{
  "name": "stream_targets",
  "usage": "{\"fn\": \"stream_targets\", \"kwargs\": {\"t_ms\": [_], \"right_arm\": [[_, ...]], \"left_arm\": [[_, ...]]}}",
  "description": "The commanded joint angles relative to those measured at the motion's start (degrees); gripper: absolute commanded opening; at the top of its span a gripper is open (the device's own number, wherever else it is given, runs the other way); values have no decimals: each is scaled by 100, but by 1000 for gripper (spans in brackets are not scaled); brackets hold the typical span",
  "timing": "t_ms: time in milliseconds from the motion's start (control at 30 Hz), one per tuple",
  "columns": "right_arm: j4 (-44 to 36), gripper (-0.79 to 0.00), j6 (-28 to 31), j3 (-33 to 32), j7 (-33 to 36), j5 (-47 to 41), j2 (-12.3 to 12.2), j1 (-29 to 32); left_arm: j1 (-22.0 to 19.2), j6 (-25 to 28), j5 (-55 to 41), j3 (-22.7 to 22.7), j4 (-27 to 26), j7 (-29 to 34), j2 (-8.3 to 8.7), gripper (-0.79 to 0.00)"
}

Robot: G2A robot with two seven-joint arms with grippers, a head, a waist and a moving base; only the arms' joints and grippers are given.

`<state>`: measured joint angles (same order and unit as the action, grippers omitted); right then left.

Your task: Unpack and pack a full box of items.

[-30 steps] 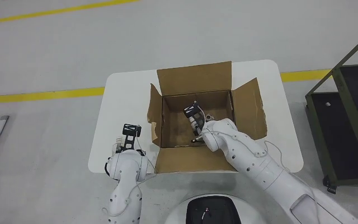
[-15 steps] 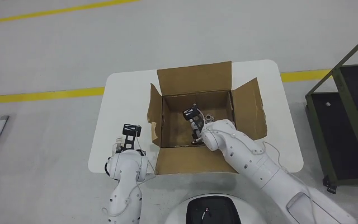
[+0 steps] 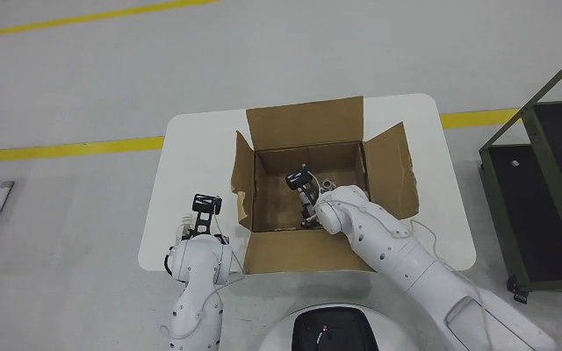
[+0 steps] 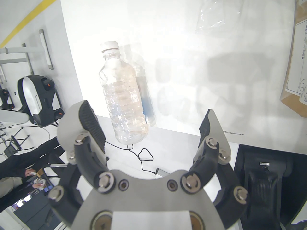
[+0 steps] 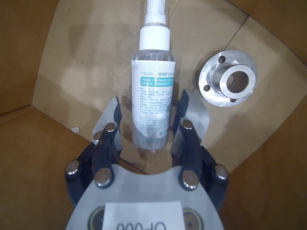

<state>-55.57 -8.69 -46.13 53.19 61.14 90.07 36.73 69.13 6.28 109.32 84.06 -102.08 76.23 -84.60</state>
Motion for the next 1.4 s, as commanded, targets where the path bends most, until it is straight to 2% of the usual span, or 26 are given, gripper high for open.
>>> {"fn": "stream_targets", "kwargs": {"t_ms": [0, 67, 367, 567, 700, 800, 933, 1067, 1133, 1367], "right_arm": [[17, -677, 12, -14, -2, 9, 7, -9], [18, -785, 6, -41, -10, 3, 13, -13], [-472, -785, -11, -342, -290, 87, -46, 101], [-1748, -785, -56, -971, -511, 267, -236, 507], [-2635, -785, 279, -1504, -670, 287, -392, 991], [-3110, -785, 388, -1924, -825, -145, -451, 1287], [-3655, -785, 458, -2265, -1034, -279, -512, 1560], [-4184, -785, 514, -2617, -1555, -657, -549, 1933], [-4281, -785, 631, -2750, -1781, -903, -563, 2109], [-4237, -785, 672, -2779, -1785, -825, -578, 2156]], "left_arm": [[0, 0, 0, 0, 0, 0, 0, 0], [0, 0, 0, 0, 0, 0, 0, 0], [0, 0, 0, 0, 0, 0, 0, 0], [0, 0, 0, 0, 0, 0, 0, 0], [0, 0, 0, 0, 0, 0, 0, 0], [0, 0, 0, 0, 0, 0, 0, 0], [0, 0, 0, 0, 0, 0, 0, 0], [0, 0, 0, 0, 0, 0, 0, 0], [0, 0, 0, 0, 0, 0, 0, 0], [0, 0, 0, 0, 0, 0, 0, 0]]}}
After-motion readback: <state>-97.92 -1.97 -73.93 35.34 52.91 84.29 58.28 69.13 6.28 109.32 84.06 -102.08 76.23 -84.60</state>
